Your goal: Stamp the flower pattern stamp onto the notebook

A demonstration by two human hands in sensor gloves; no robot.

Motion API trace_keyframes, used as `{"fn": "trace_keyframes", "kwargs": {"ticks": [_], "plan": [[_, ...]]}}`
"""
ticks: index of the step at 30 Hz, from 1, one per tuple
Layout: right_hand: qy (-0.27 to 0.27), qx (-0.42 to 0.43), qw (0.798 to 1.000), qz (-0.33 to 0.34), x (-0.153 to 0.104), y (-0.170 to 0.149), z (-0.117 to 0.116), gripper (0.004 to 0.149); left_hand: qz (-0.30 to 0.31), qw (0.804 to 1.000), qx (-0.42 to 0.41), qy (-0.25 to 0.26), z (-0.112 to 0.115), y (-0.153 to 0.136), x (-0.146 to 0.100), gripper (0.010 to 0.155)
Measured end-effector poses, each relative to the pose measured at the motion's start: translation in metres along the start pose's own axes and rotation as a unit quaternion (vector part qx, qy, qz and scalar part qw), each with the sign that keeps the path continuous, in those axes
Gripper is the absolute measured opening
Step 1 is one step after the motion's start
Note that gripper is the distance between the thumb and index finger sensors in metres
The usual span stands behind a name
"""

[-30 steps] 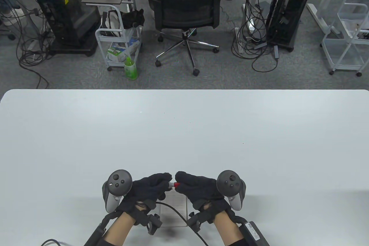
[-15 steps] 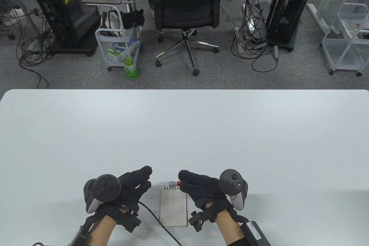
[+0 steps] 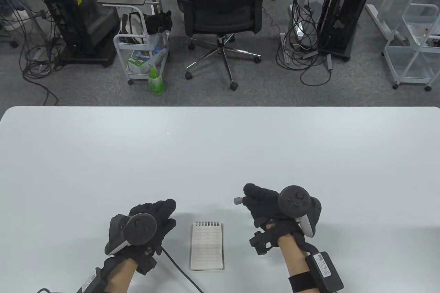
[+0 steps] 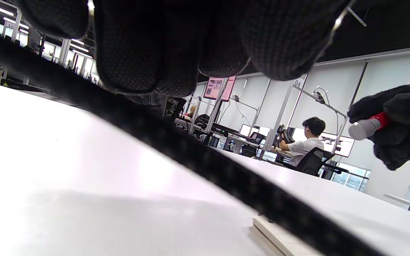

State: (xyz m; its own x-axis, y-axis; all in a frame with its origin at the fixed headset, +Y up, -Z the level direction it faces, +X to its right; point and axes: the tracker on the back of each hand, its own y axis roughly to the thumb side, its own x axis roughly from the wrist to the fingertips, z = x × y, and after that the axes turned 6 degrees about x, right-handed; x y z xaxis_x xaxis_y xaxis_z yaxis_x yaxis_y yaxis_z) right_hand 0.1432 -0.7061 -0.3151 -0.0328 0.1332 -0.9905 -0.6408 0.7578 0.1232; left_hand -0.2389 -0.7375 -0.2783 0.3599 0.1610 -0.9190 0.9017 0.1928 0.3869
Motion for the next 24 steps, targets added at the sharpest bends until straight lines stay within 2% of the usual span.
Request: {"fn": "trace_keyframes", "kwargs": {"ticks": [4, 6, 12, 24], "plan": [[-0.010, -0.108, 0.994, -0.030, 0.006, -0.011, 0.022, 0.047, -0.013, 0.999, -0.030, 0.001, 0.000, -0.010, -0.001, 0.059], [0.003, -0.179, 0.983, -0.049, 0.008, -0.020, 0.027, 0.047, -0.015, 0.999, -0.037, -0.005, 0.002, -0.012, 0.000, 0.059], [0.038, -0.316, 0.946, -0.055, 0.009, -0.038, 0.012, 0.047, -0.009, 1.000, -0.023, -0.013, 0.006, -0.008, 0.003, 0.059], [0.056, -0.346, 0.936, -0.034, 0.005, -0.047, -0.009, 0.046, -0.006, 1.000, -0.022, -0.019, 0.008, -0.006, 0.003, 0.059]]}}
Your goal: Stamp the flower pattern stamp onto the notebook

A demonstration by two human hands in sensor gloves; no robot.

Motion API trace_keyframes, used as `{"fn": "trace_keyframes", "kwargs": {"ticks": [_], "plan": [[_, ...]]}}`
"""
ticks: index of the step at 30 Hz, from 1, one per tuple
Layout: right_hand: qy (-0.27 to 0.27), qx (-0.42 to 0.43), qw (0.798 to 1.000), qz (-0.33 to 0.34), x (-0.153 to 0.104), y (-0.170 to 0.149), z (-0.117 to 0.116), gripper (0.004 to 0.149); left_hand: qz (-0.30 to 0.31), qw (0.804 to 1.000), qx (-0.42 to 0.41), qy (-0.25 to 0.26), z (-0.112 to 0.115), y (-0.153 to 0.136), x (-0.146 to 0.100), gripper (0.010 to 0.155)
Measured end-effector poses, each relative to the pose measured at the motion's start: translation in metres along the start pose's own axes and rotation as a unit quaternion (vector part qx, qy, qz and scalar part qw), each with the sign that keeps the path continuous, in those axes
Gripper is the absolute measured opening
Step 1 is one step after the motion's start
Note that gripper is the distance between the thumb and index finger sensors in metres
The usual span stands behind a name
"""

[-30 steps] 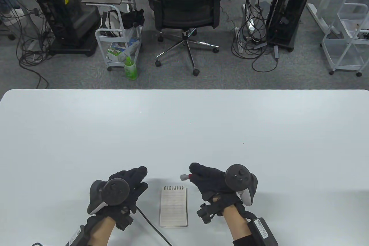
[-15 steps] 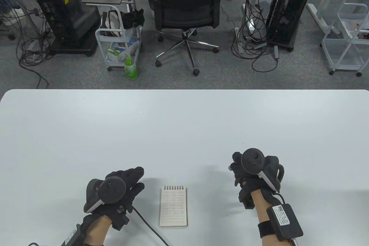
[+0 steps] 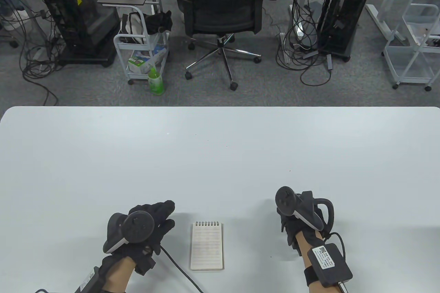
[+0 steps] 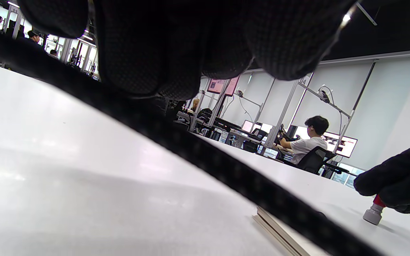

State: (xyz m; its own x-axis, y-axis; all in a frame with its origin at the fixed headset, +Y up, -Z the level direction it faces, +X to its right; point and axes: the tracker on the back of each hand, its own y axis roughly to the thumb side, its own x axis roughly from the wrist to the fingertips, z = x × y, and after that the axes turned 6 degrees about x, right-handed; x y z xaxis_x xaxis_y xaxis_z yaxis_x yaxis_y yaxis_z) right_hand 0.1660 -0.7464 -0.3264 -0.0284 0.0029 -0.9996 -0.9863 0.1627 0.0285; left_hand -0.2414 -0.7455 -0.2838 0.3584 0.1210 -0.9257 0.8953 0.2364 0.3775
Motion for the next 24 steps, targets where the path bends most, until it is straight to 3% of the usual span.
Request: {"fn": "trace_keyframes", "kwargs": {"ticks": [12, 19, 24], "plan": [[0.016, 0.041, 0.999, 0.007, -0.005, -0.006, 0.003, 0.062, 0.004, 1.000, -0.006, -0.001, -0.001, 0.000, 0.000, 0.059], [-0.023, 0.086, 0.996, 0.031, -0.024, -0.014, 0.008, 0.077, 0.002, 1.000, -0.002, -0.004, -0.002, -0.001, -0.001, 0.059], [-0.043, 0.068, 0.996, 0.049, -0.036, -0.028, 0.006, 0.083, -0.007, 1.000, 0.001, -0.004, -0.006, -0.005, -0.003, 0.061]]}}
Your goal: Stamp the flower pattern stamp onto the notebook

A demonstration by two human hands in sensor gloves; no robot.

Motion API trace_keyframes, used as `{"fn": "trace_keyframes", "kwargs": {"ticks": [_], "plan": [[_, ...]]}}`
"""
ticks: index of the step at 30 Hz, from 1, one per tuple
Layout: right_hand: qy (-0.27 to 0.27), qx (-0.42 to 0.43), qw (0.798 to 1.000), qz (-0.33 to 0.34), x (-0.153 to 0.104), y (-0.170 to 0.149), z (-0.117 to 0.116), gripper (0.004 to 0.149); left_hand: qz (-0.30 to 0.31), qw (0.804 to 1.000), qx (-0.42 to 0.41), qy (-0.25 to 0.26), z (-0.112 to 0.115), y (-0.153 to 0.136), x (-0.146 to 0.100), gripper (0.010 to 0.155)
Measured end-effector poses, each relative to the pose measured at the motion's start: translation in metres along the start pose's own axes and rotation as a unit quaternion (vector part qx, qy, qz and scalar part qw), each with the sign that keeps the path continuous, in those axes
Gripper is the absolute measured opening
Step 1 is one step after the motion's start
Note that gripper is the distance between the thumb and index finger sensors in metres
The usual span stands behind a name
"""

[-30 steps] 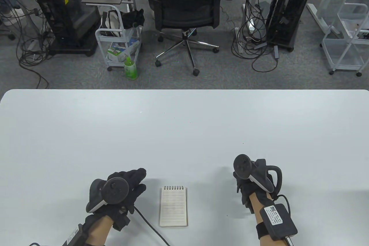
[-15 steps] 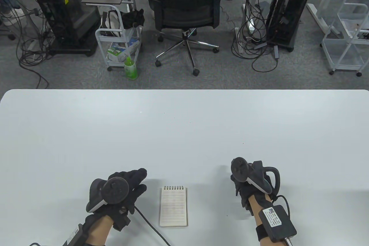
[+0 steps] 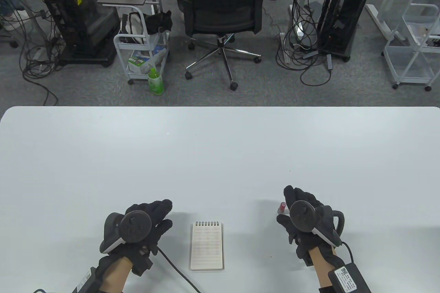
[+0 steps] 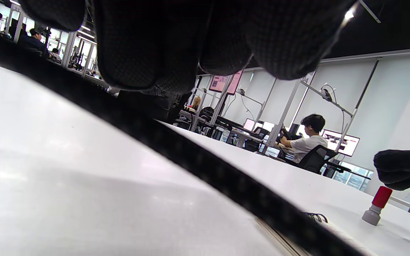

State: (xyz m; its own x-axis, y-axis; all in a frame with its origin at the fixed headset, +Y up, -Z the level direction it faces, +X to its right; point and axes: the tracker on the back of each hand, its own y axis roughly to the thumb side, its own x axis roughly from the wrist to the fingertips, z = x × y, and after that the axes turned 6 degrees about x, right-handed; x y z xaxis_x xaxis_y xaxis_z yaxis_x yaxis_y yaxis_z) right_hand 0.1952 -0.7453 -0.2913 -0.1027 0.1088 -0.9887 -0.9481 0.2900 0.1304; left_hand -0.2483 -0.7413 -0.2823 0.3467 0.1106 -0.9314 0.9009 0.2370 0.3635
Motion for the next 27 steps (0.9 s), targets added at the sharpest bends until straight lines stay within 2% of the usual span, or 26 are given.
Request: {"fn": "trace_keyframes", "kwargs": {"ticks": [9, 27], "plan": [[0.053, -0.004, 0.999, -0.005, -0.006, -0.019, -0.010, 0.097, -0.031, 0.999, 0.006, -0.041, 0.001, -0.005, 0.000, 0.072], [0.088, 0.055, 0.993, -0.047, -0.009, -0.035, -0.017, 0.097, -0.067, 0.993, 0.015, -0.093, 0.013, -0.018, 0.000, 0.077]]}}
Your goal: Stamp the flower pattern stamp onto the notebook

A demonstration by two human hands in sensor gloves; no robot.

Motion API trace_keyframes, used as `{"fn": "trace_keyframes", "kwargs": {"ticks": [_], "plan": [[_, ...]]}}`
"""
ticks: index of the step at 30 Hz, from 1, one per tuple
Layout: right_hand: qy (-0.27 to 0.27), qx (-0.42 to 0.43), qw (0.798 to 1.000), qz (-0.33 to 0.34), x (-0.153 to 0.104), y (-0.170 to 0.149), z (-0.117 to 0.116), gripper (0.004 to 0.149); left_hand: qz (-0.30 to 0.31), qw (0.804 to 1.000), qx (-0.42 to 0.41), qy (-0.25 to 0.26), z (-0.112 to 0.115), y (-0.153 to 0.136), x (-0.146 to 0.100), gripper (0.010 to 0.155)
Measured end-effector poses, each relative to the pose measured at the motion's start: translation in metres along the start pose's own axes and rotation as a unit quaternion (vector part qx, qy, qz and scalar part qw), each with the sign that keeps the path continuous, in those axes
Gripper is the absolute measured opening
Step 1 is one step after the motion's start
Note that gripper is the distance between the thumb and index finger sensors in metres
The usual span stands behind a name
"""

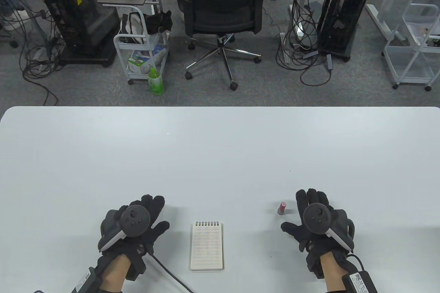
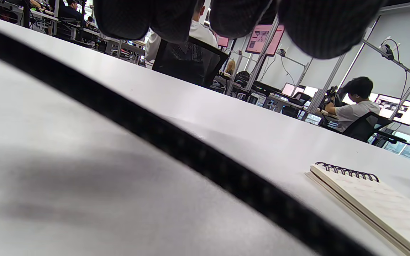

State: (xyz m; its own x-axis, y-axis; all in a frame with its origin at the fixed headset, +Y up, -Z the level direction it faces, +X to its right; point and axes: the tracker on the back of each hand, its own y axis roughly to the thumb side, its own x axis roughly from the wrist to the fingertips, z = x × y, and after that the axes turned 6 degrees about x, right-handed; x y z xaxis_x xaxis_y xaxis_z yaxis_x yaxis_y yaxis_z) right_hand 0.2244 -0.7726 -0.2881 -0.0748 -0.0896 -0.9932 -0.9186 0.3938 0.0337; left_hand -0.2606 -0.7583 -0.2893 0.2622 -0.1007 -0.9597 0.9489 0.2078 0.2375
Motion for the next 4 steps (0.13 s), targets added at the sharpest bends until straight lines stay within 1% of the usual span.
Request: {"fn": "trace_keyframes", "kwargs": {"ticks": [4], "plan": [[0.007, -0.001, 1.000, -0.006, 0.0004, -0.0005, -0.0016, 0.096, 0.000, 1.000, -0.001, -0.001, -0.0003, -0.0004, -0.0001, 0.077]]}}
